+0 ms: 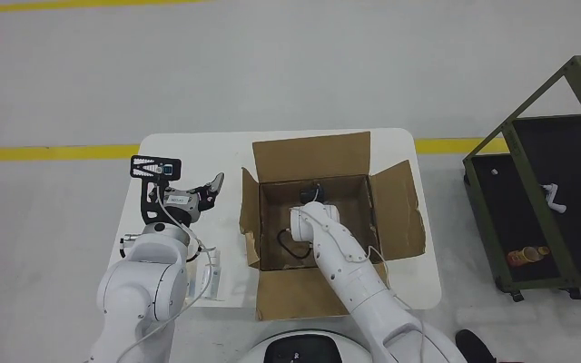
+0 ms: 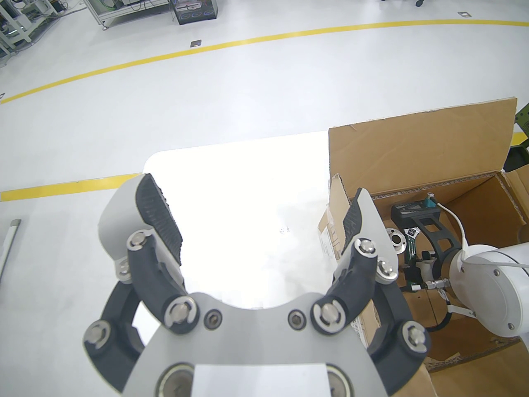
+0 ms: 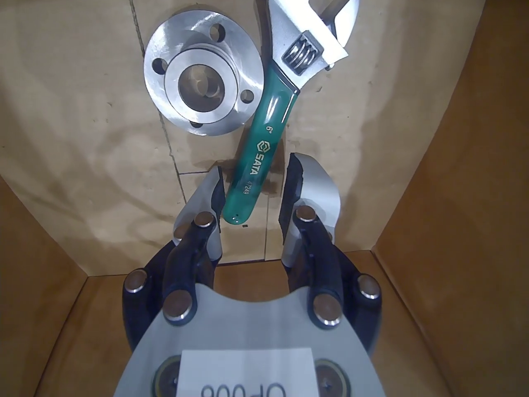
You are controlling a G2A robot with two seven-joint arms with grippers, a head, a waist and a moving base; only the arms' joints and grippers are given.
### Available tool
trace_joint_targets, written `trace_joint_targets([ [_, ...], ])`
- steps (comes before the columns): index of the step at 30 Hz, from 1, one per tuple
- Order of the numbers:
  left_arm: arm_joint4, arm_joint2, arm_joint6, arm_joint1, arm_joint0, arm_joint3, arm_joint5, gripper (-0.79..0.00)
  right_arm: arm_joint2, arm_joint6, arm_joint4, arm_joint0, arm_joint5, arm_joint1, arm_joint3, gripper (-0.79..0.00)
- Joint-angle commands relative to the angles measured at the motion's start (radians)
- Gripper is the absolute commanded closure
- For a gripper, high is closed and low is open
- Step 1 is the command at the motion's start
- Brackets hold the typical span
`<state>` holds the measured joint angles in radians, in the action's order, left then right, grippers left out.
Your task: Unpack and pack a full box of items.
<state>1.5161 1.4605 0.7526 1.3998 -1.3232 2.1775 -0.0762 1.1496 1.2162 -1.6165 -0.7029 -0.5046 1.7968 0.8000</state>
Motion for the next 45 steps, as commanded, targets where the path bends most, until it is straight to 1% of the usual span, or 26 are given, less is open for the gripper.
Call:
trace_joint_targets([
  [1,0.000,0.000,0.000,0.000,0.000,0.000,0.000,-0.785,0.002,-0.001,-0.001,-0.001,0.004,0.000,0.005,-0.357],
  [10,0.000,0.000,0.000,0.000,0.000,0.000,0.000,-0.785,0.009,-0.003,-0.011,-0.015,0.008,0.000,0.015,-0.363],
  [21,0.000,0.000,0.000,0.000,0.000,0.000,0.000,-0.785,0.011,-0.014,-0.010,-0.003,0.014,0.006,-0.018,-0.363],
  [29,0.000,0.000,0.000,0.000,0.000,0.000,0.000,-0.785,0.014,-0.014,-0.008,0.011,0.012,0.010,-0.045,-0.339],
  [30,0.000,0.000,0.000,0.000,0.000,0.000,0.000,-0.785,0.014,-0.015,-0.009,0.012,0.012,0.011,-0.048,-0.326],
  [31,0.000,0.000,0.000,0.000,0.000,0.000,0.000,-0.785,0.014,-0.016,-0.008,0.014,0.012,0.012,-0.051,-0.292],
  [33,0.000,0.000,0.000,0.000,0.000,0.000,0.000,-0.785,0.014,-0.019,-0.007,0.016,0.011,0.013,-0.056,-0.154],
  [35,0.000,0.000,0.000,0.000,0.000,0.000,0.000,-0.785,0.012,-0.022,-0.008,0.018,0.007,0.015,-0.057,-0.080],
  [36,0.000,0.000,0.000,0.000,0.000,0.000,0.000,-0.785,0.010,-0.022,-0.010,0.019,0.005,0.016,-0.056,-0.065],
  [38,0.000,0.000,0.000,0.000,0.000,0.000,0.000,-0.785,0.008,-0.019,-0.013,0.019,0.003,0.017,-0.052,-0.003],
  [45,0.000,0.000,0.000,0.000,0.000,0.000,0.000,-0.785,0.006,-0.013,-0.025,0.014,0.001,0.019,-0.037,0.000],
])
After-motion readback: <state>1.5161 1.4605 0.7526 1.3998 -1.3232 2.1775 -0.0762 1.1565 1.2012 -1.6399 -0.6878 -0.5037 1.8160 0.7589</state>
